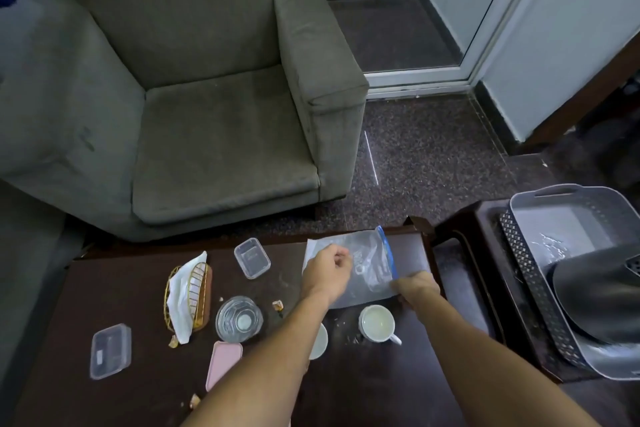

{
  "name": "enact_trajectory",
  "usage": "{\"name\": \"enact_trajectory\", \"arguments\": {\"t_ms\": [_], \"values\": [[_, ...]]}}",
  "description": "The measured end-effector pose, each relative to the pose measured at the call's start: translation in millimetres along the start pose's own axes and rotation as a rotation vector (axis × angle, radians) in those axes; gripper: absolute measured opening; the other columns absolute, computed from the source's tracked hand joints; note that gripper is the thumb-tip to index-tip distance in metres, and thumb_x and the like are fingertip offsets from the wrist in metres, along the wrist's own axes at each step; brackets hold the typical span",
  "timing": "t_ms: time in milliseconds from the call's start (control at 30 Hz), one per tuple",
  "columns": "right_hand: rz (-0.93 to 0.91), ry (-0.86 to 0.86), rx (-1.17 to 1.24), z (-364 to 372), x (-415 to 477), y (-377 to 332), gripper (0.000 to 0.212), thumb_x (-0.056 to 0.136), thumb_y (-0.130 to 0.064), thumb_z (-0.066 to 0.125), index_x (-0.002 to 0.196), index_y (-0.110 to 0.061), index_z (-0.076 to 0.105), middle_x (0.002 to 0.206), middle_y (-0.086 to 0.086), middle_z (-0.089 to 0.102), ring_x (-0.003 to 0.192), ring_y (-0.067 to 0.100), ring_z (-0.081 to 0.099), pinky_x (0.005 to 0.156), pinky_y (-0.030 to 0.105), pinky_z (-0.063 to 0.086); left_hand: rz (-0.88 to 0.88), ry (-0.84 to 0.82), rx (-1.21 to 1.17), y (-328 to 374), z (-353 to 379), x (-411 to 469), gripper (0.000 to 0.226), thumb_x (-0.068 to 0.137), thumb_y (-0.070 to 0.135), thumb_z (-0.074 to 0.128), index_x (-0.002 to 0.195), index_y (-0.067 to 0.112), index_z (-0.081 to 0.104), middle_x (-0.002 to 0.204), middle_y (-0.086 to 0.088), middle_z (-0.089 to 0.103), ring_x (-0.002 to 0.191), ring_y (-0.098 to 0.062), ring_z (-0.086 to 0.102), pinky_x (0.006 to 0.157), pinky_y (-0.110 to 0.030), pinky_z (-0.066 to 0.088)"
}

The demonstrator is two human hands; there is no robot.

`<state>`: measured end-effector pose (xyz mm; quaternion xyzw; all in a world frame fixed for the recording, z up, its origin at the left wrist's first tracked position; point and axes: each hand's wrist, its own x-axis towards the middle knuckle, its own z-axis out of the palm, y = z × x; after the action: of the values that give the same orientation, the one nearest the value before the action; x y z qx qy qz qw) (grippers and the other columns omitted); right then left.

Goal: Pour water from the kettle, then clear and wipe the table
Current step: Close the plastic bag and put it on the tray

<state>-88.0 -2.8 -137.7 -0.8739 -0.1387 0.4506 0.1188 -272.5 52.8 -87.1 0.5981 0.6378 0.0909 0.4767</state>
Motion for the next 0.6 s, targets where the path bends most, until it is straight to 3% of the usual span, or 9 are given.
{"name": "enact_trajectory", "arguments": {"t_ms": [67,167,333,400,500,600], "values": [[-0.059,0.04,0.019,0.1,-4.1,-4.4,0.021,0.076,-0.015,0.076,0.093,-0.004,0.076,0.093,0.018,0.076,0.081,0.032,0.072,0.077,0.041,0.063,-0.003,0.002,-0.012,-0.6,-7.1,0.2,0.024,0.101,0.029,0.058,0.121,0.025,0.07,0.12,0.005,0.073,0.102,-0.012,0.065,0.086,-0.023,0.046],[-0.279,0.081,-0.062,-7.7,-28.8,-21.5,0.023,0.083,-0.02,0.071,0.105,-0.018,0.079,0.105,0.011,0.077,0.104,0.032,0.07,0.09,0.035,0.055,-0.006,0.041,-0.02,7.2,-26.9,-3.0,0.024,0.099,0.029,0.059,0.12,0.026,0.071,0.117,0.005,0.074,0.103,-0.014,0.067,0.084,-0.021,0.045],[-0.789,0.147,-0.385,-44.0,-98.0,-71.0,0.021,0.09,-0.022,0.06,0.103,-0.024,0.077,0.106,0.003,0.077,0.104,0.029,0.069,0.083,0.036,0.052,0.026,0.154,-0.025,40.4,-83.9,-19.1,0.03,0.099,0.028,0.059,0.127,0.023,0.066,0.123,0.002,0.072,0.115,-0.02,0.066,0.098,-0.03,0.05],[-0.935,0.137,-0.467,-67.9,-132.7,-97.8,0.019,0.092,-0.021,0.057,0.099,-0.024,0.075,0.103,-0.001,0.073,0.1,0.025,0.066,0.081,0.037,0.051,0.065,0.208,-0.018,58.1,-111.5,-28.5,0.041,0.101,0.033,0.057,0.141,0.023,0.056,0.137,-0.001,0.061,0.123,-0.023,0.061,0.105,-0.037,0.048],[-1.081,0.146,-0.476,-108.3,-189.1,-137.2,0.019,0.094,-0.019,0.057,0.096,-0.025,0.075,0.099,-0.004,0.069,0.095,0.019,0.064,0.082,0.038,0.053,0.162,0.224,-0.05,82.2,-157.9,-52.7,0.064,0.1,0.05,0.057,0.156,0.029,0.037,0.155,0.001,0.04,0.141,-0.021,0.047,0.115,-0.038,0.04],[-1.19,0.132,-0.479,-148.3,-243.5,-171.0,0.017,0.092,-0.014,0.061,0.094,-0.023,0.075,0.092,-0.01,0.069,0.088,0.012,0.064,0.08,0.033,0.052,0.327,0.147,-0.02,100.8,-206.1,-84.7,0.107,0.068,0.085,0.068,0.158,0.038,0.032,0.144,0.017,0.039,0.136,-0.007,0.042,0.112,-0.029,0.038]]}}
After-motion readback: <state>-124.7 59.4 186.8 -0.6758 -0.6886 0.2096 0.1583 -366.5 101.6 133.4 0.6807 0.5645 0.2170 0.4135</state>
